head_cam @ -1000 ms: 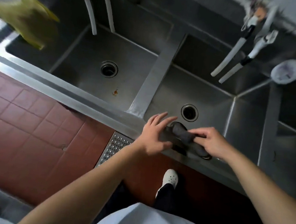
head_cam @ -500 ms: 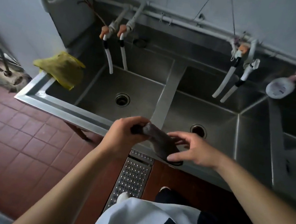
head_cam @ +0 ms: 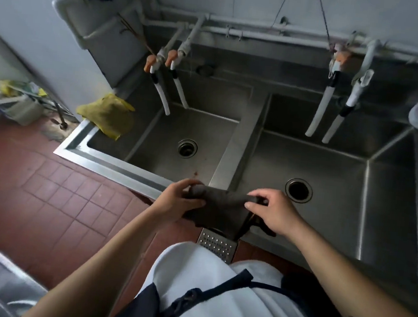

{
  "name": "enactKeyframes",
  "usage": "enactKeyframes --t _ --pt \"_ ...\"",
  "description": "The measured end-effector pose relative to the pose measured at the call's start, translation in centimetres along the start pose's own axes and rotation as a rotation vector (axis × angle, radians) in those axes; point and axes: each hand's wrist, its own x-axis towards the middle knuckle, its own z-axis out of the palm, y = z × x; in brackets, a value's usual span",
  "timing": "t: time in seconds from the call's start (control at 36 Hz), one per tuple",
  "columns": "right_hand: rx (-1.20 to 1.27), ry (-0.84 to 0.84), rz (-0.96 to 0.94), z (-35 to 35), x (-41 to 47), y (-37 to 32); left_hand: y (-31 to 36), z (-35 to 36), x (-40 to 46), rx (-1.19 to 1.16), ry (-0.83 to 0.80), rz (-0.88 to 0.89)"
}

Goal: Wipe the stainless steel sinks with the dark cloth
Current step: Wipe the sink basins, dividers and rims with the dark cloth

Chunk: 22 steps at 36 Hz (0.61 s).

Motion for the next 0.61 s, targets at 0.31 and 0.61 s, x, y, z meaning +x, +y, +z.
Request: enactKeyframes --t 0.31,0.61 --pt "0.194 0.094 0.119 2.0 4.2 2.5 -0.7 1.9 4.7 -0.171 0.234 -0.278" --pt "-0.432 -0.095 -0.196 10.8 2.3 1.7 -6.8 0.0 8.3 0.26 0.247 -0.221"
